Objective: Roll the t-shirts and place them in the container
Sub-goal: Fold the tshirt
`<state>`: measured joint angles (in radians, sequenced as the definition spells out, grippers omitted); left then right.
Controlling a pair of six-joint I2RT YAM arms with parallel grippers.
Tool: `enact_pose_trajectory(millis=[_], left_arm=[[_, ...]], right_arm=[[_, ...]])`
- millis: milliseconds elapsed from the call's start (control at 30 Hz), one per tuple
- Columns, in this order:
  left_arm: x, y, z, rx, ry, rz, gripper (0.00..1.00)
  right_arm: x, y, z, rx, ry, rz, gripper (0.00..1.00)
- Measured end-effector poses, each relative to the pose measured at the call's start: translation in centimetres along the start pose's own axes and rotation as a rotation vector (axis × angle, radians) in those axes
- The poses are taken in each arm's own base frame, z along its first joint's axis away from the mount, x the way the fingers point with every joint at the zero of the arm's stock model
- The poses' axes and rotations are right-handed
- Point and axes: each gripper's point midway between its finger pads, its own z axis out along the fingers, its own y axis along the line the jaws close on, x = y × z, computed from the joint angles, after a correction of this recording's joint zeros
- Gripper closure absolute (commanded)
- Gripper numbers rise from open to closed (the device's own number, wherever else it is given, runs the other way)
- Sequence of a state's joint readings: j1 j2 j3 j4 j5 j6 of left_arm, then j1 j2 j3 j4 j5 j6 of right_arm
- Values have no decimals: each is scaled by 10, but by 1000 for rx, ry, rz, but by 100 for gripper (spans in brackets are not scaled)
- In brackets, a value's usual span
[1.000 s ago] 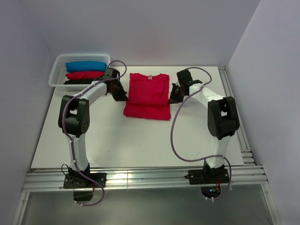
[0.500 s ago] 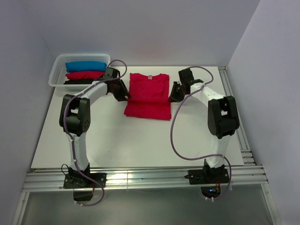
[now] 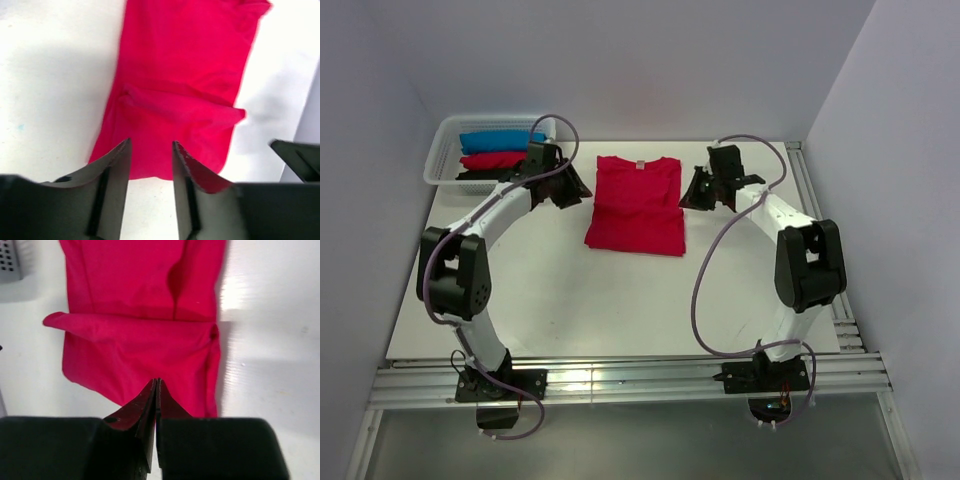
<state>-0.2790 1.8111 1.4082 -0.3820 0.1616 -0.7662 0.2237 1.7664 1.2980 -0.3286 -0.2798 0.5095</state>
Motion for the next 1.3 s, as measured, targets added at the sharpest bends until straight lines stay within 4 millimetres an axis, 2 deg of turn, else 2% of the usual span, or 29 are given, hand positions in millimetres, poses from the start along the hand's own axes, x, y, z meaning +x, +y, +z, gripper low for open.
enact_pose_trajectory(millis=[33, 133, 267, 433, 567, 733, 900, 967, 1067, 1167, 1200, 1233, 1300], left_arm=[[0, -4, -4, 21, -7, 7, 63], [2, -16, -3, 71, -6, 30, 69], [18, -24, 15, 107, 49, 52, 71], [41, -24, 38, 141, 132, 54, 72], [48, -22, 52, 162, 165, 46, 72], [43, -20, 70, 179, 159, 23, 73], [32, -7, 92, 156, 127, -31, 73], [29, 4, 99, 122, 113, -61, 73], [24, 19, 108, 64, 92, -100, 74], [19, 24, 112, 38, 76, -107, 72], [17, 24, 112, 37, 68, -105, 68], [16, 23, 111, 35, 63, -102, 64], [17, 22, 104, 40, 48, -87, 57]], right_arm=[[1, 3, 2, -20, 4, 4, 100], [8, 14, 10, -108, 31, 21, 100], [18, 31, 24, -247, 76, 57, 100], [31, 43, 45, -381, 136, 118, 100], [40, 42, 65, -436, 172, 162, 100], [49, 33, 90, -434, 206, 214, 100], [40, 27, 118, -415, 201, 262, 100], [37, 28, 122, -418, 195, 280, 98], [31, 31, 124, -426, 181, 299, 88], [29, 32, 124, -429, 176, 300, 76], [28, 33, 124, -431, 172, 294, 68], [28, 33, 122, -429, 168, 289, 65], [26, 34, 112, -422, 150, 261, 64]])
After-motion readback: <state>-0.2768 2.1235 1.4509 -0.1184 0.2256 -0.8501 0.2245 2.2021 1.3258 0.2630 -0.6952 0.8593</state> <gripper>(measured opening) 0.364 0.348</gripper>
